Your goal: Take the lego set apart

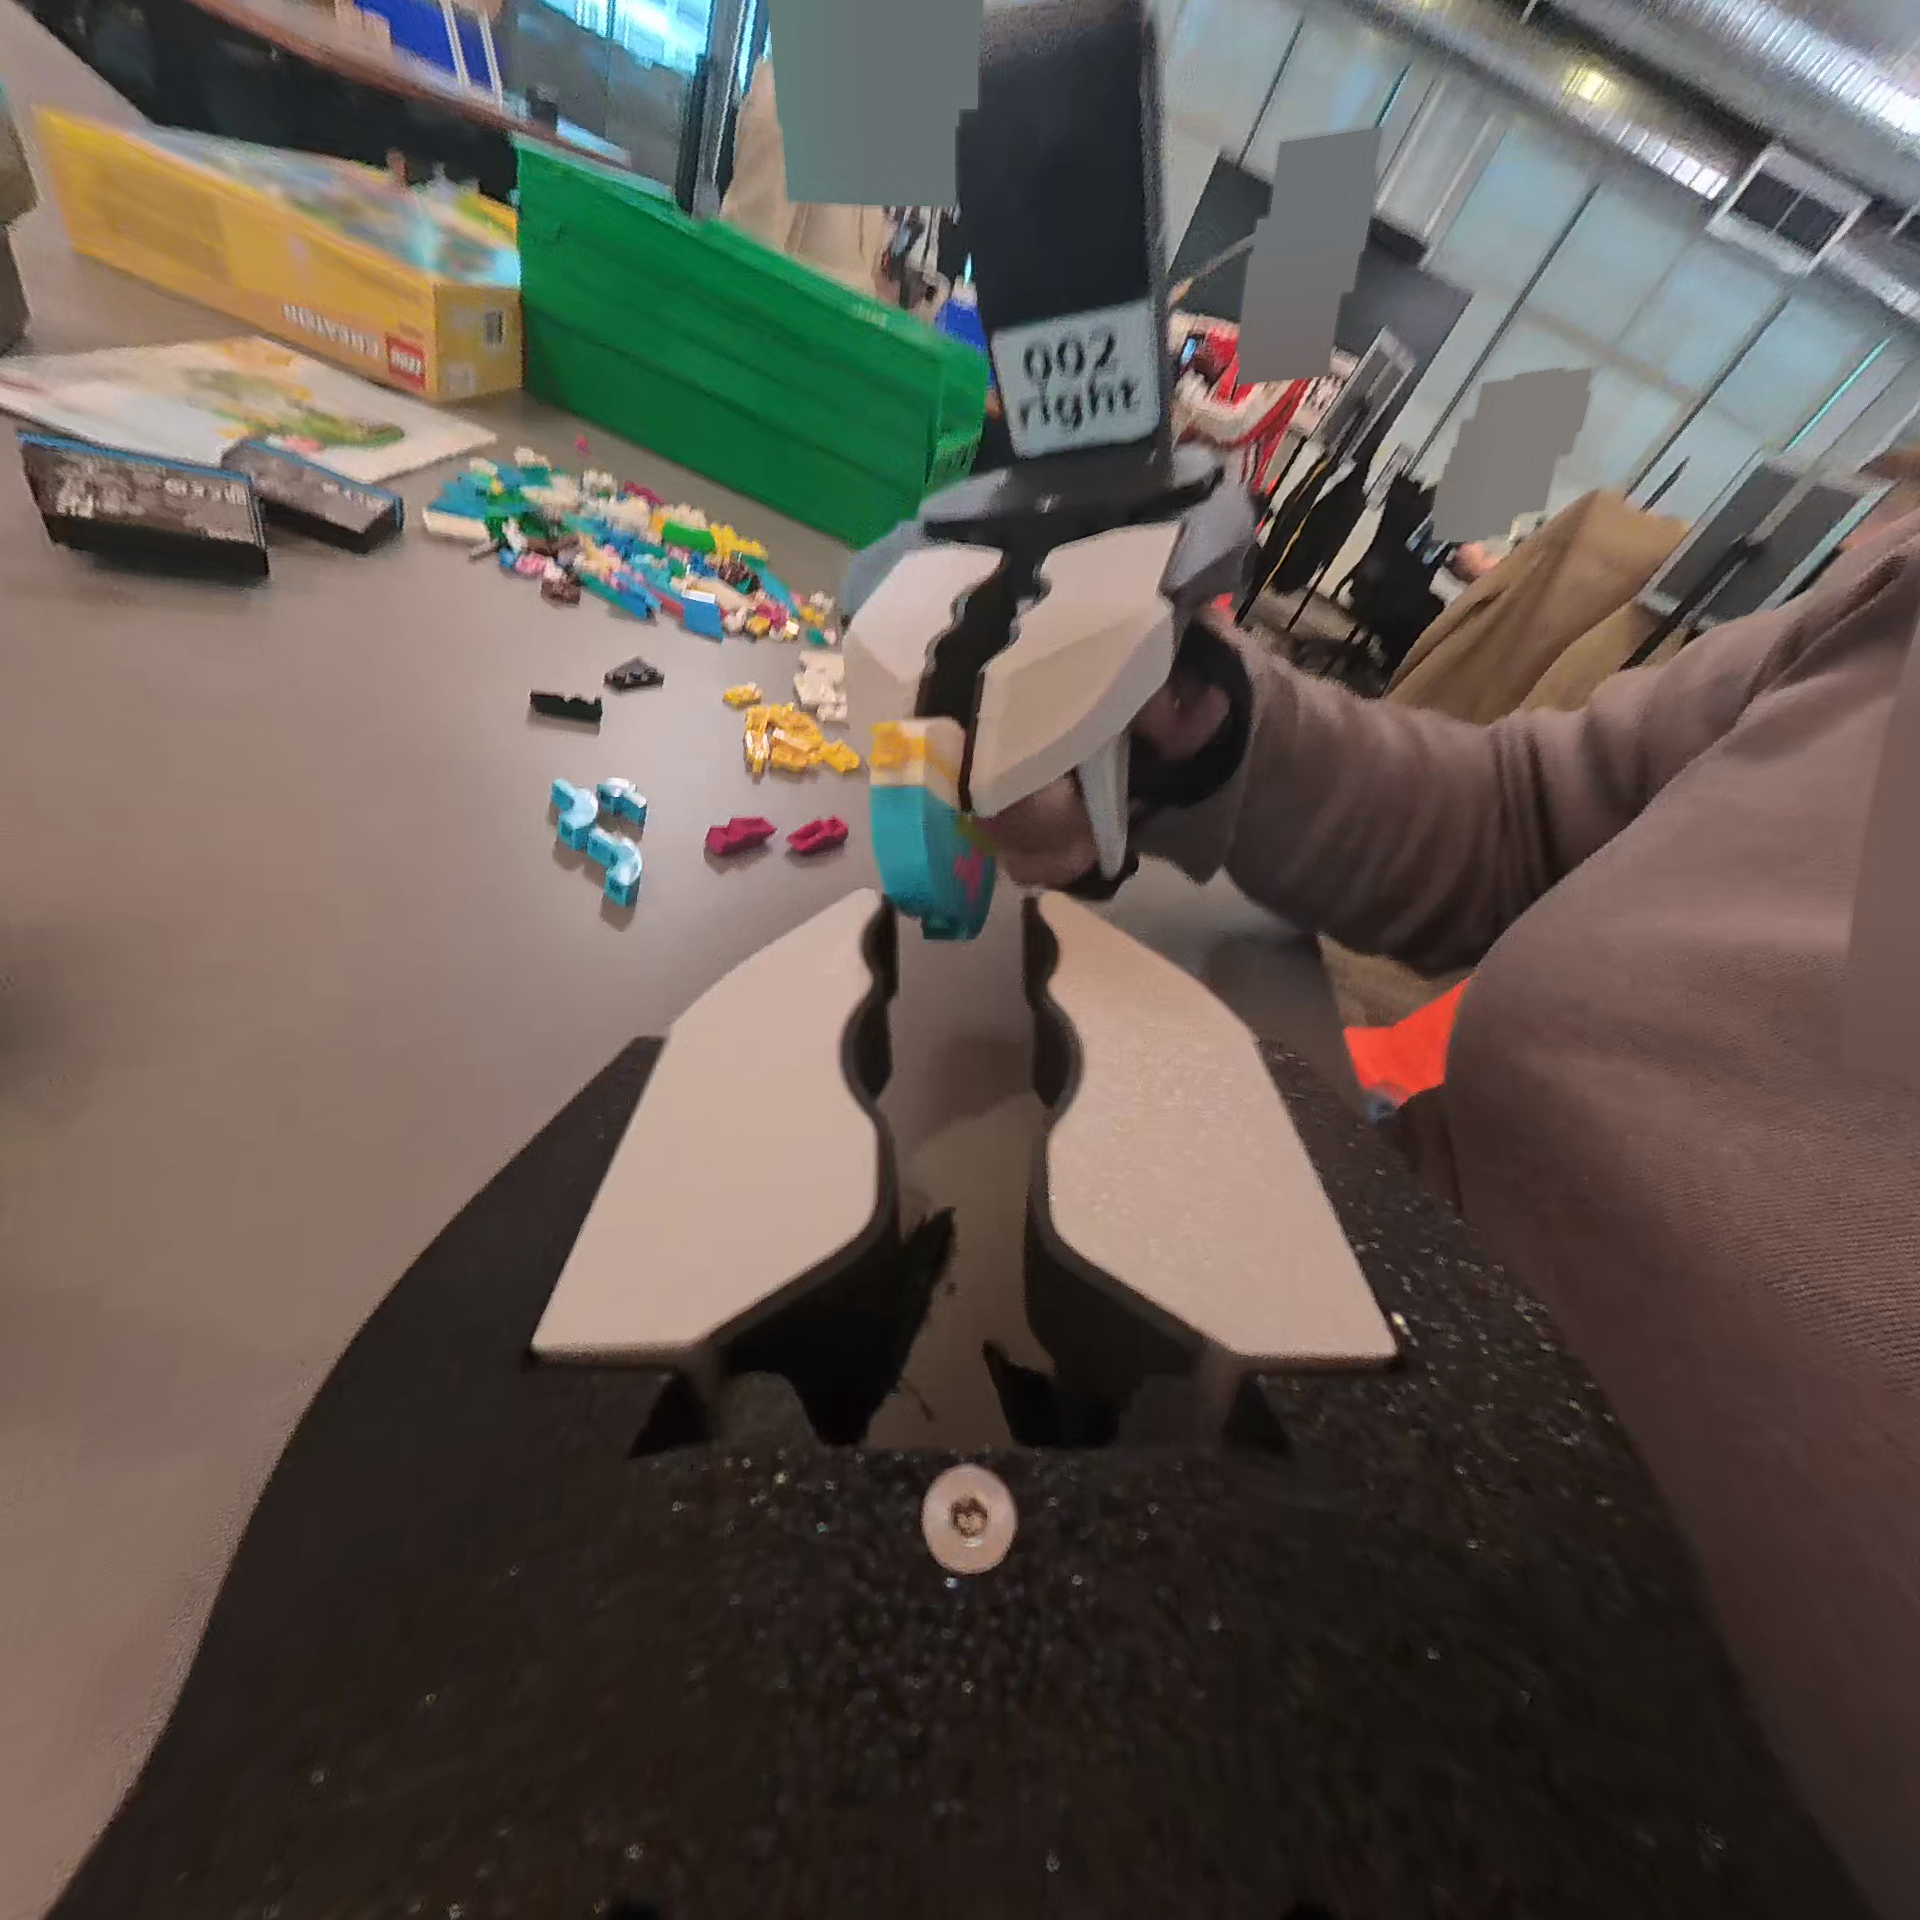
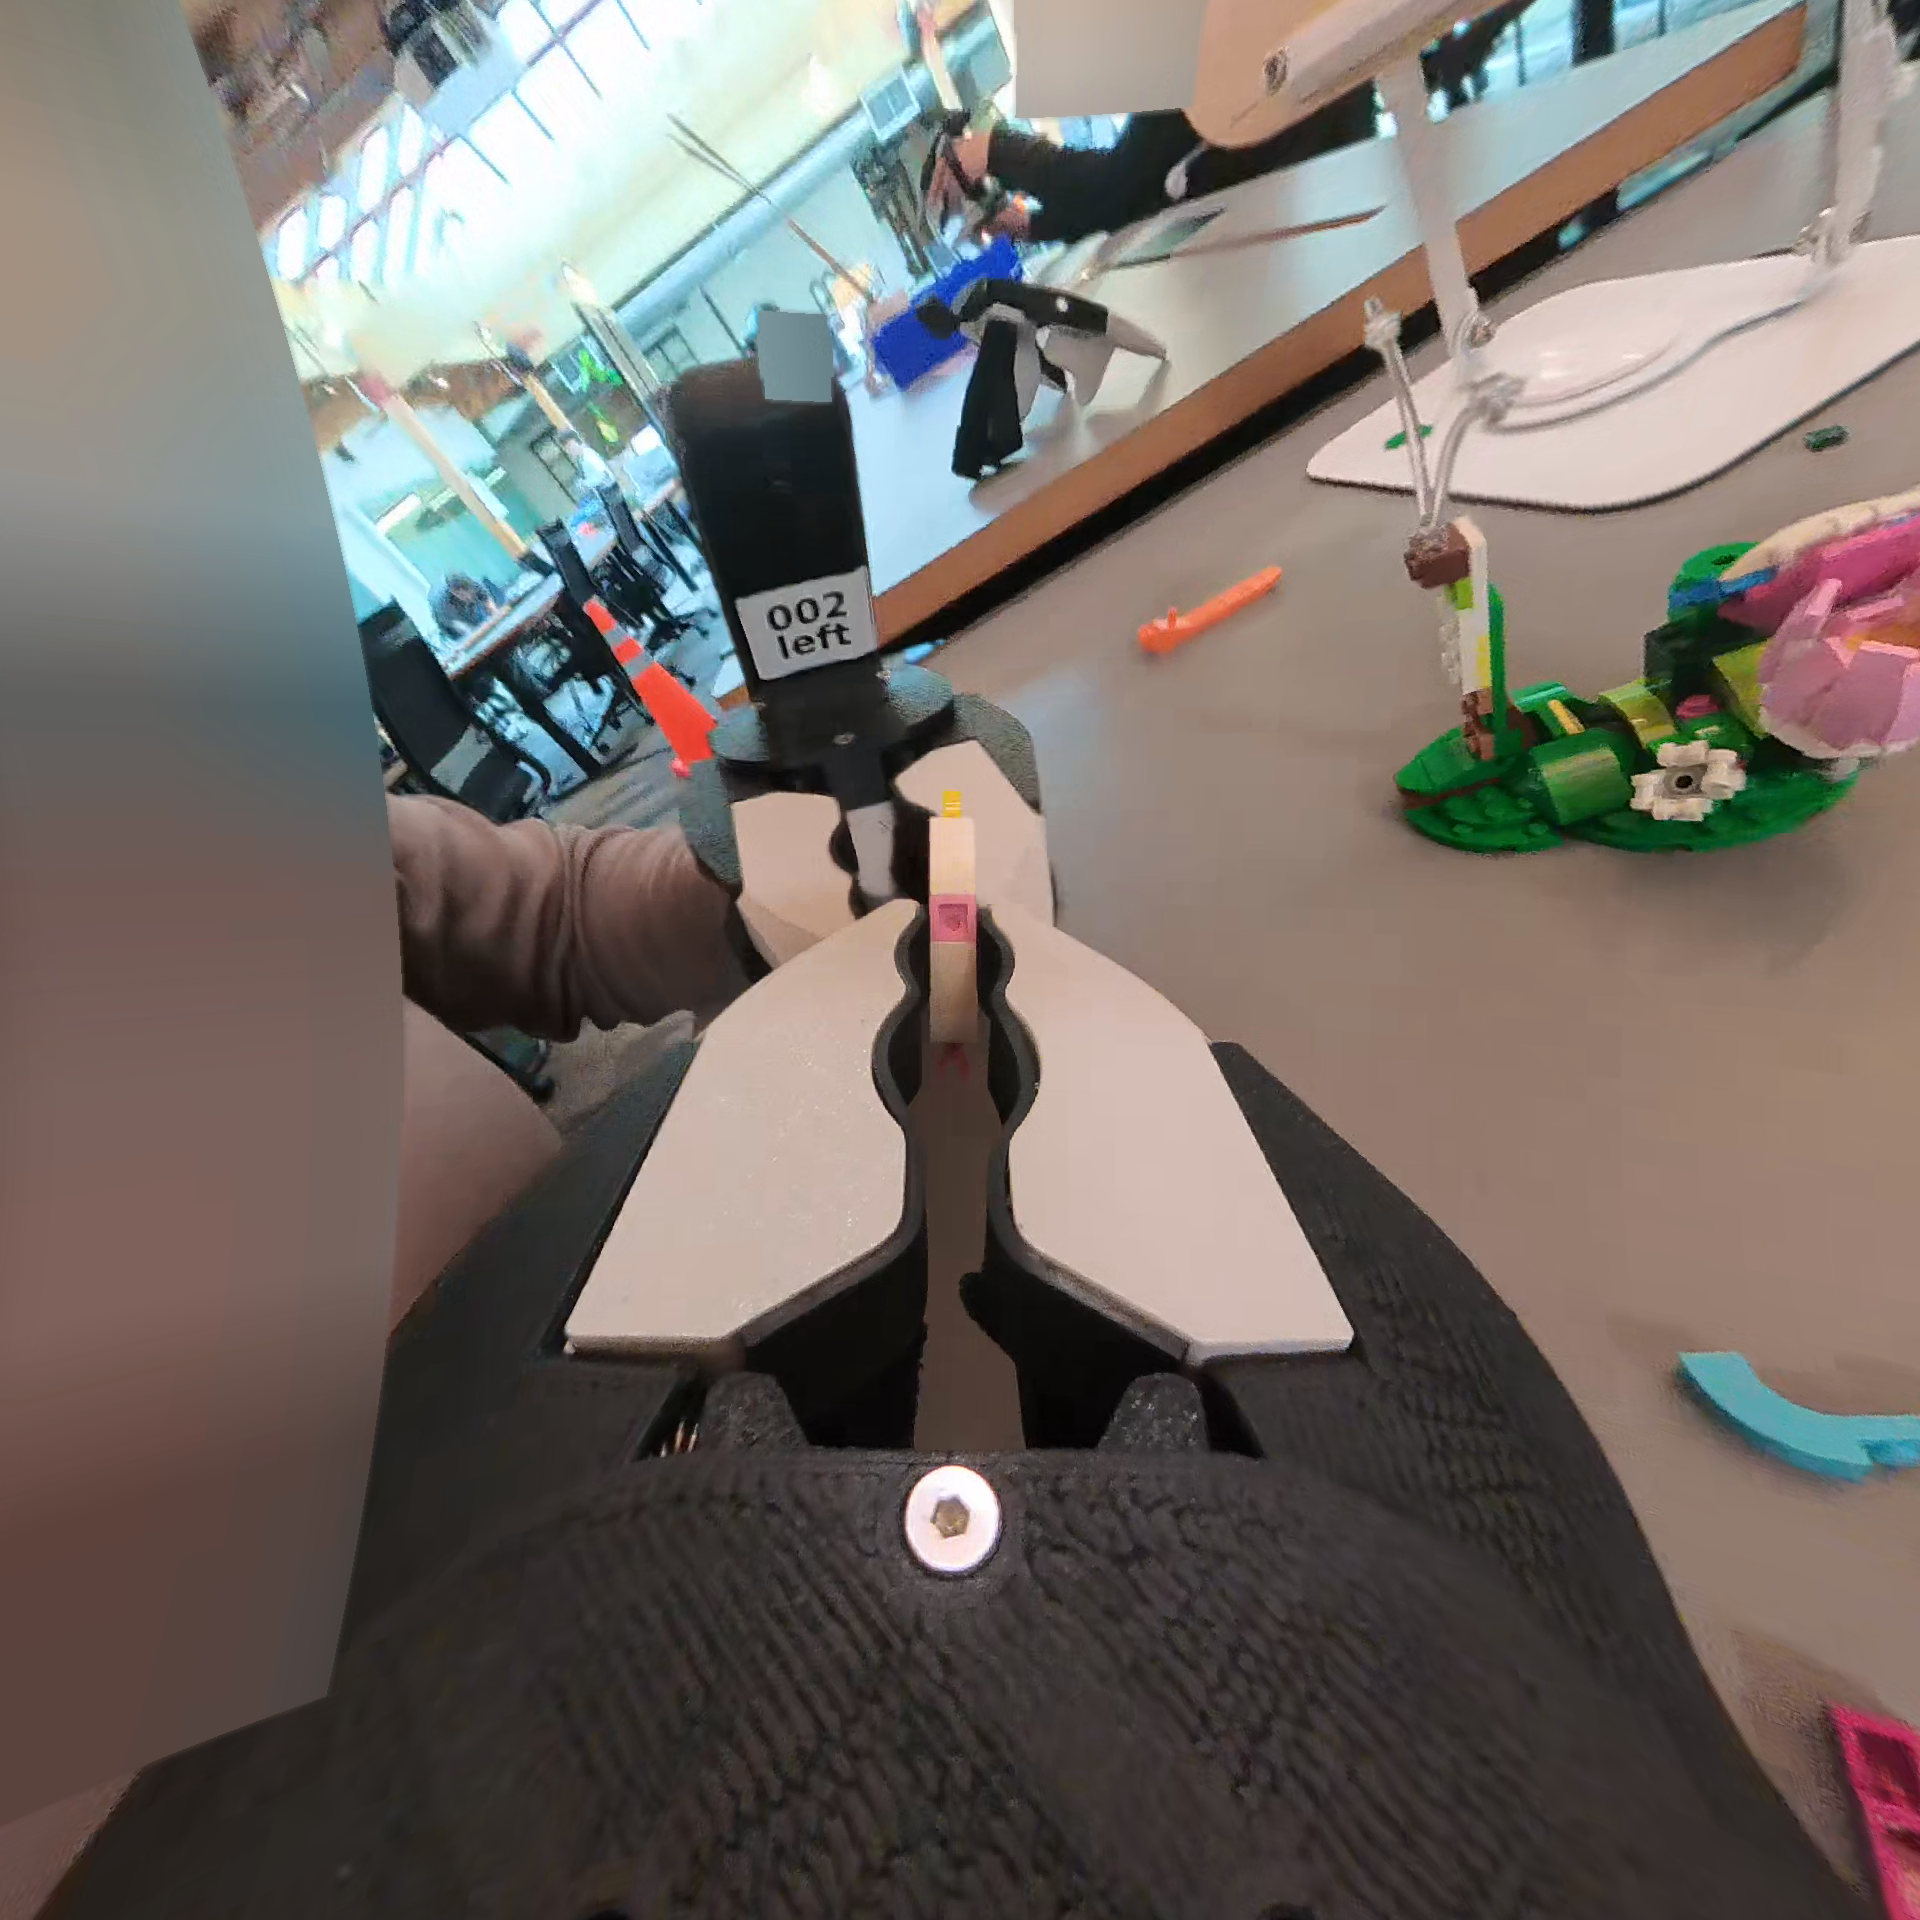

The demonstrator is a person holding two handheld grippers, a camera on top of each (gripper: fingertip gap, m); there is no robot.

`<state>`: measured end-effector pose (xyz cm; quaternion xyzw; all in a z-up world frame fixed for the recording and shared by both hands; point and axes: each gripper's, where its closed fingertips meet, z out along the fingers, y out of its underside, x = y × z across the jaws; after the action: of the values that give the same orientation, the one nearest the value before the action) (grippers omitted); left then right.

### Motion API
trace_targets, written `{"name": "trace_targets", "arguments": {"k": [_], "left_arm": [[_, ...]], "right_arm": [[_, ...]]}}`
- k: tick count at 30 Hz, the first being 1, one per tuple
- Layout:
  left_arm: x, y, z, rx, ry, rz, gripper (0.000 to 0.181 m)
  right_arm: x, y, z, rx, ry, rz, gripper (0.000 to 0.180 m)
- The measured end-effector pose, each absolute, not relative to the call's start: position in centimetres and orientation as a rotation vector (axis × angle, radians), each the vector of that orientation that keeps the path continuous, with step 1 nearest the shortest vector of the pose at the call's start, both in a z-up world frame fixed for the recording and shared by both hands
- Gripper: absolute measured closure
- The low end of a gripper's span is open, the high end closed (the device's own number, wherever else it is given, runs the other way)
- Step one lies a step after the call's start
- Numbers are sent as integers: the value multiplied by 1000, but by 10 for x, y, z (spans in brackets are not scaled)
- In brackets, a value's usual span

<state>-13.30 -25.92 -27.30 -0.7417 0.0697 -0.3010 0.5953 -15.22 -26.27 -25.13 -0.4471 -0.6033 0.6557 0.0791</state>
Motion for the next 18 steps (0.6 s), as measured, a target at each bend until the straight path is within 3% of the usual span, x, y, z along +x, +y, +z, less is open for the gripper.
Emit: {"name": "trace_targets", "arguments": {"k": [6, 9, 10, 11, 14, 18], "left_arm": [[-132, -263, -271, -1696, 161, -828, 173], [-126, -266, -285, -1806, 246, -782, 173], [-122, -267, -288, -1826, 278, -773, 173], [-118, -268, -289, -1834, 299, -766, 173], [-128, -260, -288, -1813, 220, -669, 168], [-131, -259, -281, -1773, 186, -655, 147]], "right_arm": [[-149, -266, -251, -1264, -1810, 1939, 170], [-145, -273, -259, -1220, -1959, 1835, 151], [-144, -276, -263, -1209, -2011, 1797, 155], [-143, -279, -266, -1192, -2049, 1766, 170], [-151, -273, -265, -1273, -1973, 1762, 173], [-161, -257, -251, -1422, -1698, 1993, 173]]}}
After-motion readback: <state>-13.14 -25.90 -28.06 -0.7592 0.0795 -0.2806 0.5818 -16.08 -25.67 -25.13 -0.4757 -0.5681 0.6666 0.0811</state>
